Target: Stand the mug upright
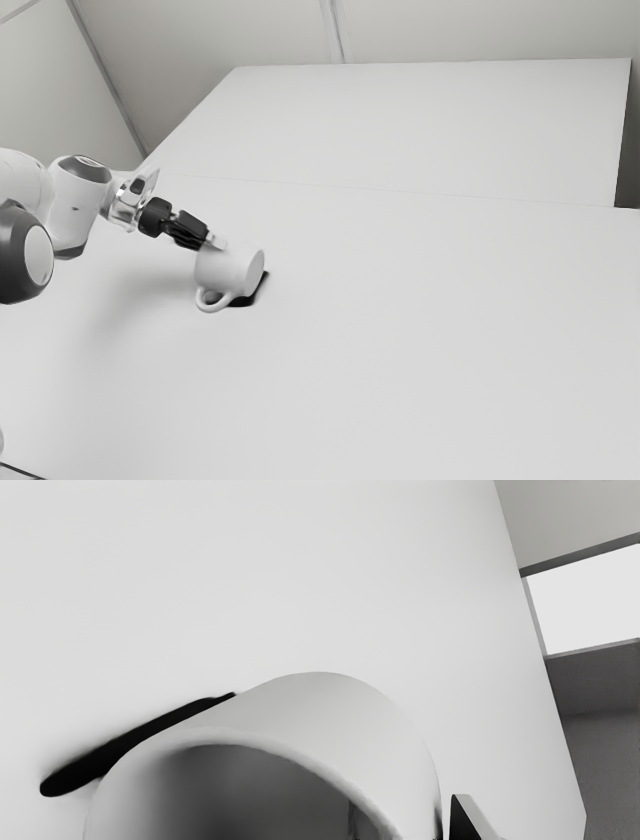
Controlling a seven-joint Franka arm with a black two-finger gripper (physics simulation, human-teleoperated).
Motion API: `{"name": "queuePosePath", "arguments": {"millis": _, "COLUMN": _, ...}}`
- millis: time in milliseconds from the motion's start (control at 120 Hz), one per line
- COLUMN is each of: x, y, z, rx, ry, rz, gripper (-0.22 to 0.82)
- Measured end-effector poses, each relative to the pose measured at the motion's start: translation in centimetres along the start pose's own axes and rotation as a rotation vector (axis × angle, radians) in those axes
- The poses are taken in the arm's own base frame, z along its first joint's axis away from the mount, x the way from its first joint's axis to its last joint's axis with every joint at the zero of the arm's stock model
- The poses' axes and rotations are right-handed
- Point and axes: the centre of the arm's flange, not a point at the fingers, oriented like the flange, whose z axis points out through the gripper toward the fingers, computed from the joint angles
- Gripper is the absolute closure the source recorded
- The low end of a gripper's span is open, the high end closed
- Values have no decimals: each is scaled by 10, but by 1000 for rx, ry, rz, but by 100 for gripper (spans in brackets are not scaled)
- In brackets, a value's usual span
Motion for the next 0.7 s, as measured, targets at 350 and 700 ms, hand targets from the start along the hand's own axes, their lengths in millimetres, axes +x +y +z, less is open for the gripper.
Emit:
{"name": "queuePosePath", "arguments": {"millis": 350, "x": 6, "y": 7, "z": 12, "rx": -47, "ry": 51, "rz": 43, "gripper": 76}}
{"name": "queuePosePath", "arguments": {"millis": 700, "x": 24, "y": 41, "z": 16, "rx": -8, "ry": 61, "rz": 66, "gripper": 79}}
